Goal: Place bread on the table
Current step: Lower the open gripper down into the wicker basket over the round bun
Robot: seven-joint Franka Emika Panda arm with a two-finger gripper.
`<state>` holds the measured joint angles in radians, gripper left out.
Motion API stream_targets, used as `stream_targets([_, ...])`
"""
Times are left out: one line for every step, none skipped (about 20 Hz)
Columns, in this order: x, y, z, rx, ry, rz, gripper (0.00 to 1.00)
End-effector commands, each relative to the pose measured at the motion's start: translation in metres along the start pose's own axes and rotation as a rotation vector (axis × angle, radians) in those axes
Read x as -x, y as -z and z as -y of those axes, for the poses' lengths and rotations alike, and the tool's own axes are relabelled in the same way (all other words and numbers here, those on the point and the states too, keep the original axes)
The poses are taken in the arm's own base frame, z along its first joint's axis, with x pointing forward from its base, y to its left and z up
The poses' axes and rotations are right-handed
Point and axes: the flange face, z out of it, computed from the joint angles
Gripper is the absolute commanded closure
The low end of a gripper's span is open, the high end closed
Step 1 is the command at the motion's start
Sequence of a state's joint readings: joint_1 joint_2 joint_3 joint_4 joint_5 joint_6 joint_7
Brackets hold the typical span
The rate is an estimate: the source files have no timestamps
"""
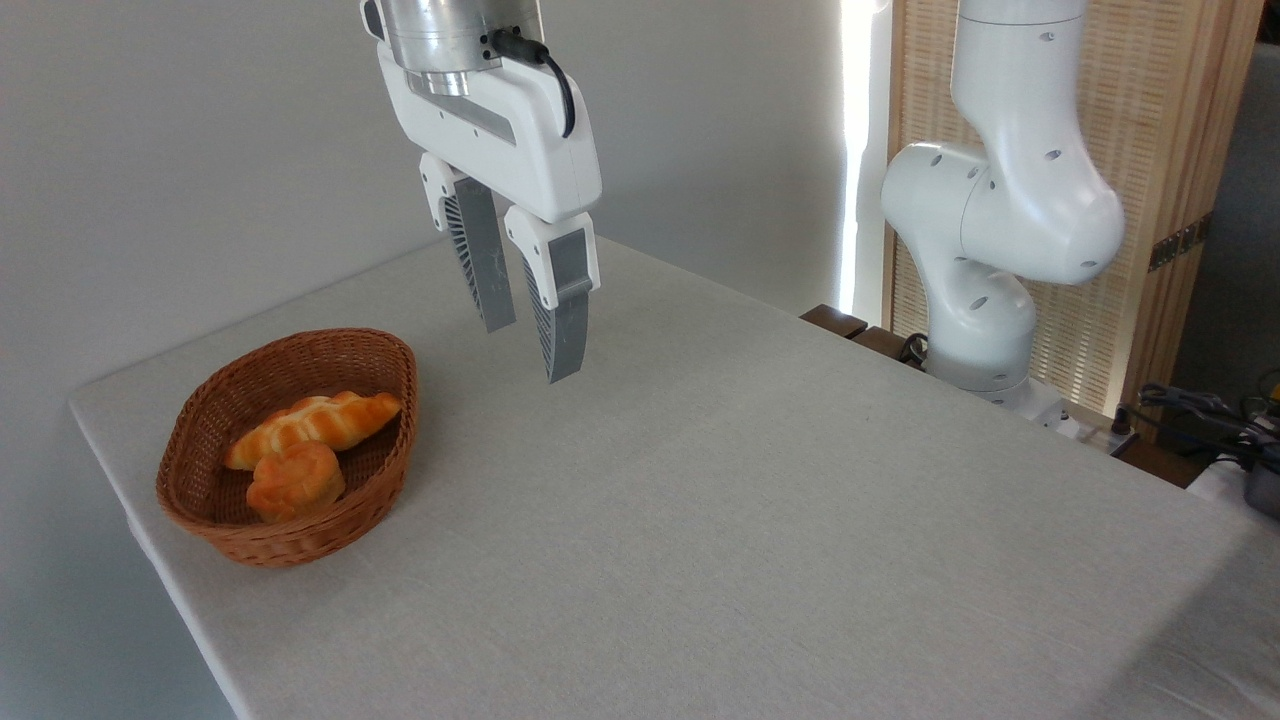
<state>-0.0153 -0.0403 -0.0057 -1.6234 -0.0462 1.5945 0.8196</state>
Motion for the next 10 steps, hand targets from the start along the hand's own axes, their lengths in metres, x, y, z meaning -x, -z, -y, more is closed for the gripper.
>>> stream_targets([-0.002, 0.004, 0.001, -0.015, -0.01, 0.006, 0.0])
stream_targets([-0.003, 0.004, 0.001, -0.015, -0.011, 0.006, 0.0])
stream_targets([-0.003, 0.004, 0.0, -0.015, -0.013, 0.006, 0.0])
stream_targets([-0.004, 0.003, -0.001, -0.015, -0.014, 0.006, 0.0])
stream_targets([-0.005, 0.003, -0.002, -0.014, -0.016, 0.006, 0.0])
stream_targets([-0.005, 0.003, -0.002, -0.013, -0.016, 0.007, 0.0])
stream_targets([-0.006, 0.003, -0.001, -0.016, -0.014, 0.005, 0.0])
stream_targets([-0.006, 0.003, -0.001, -0.019, -0.014, 0.0, 0.0])
stream_targets([-0.009, 0.002, -0.003, -0.015, -0.022, -0.003, 0.0])
stream_targets([-0.013, -0.002, -0.004, -0.005, -0.027, -0.004, 0.0])
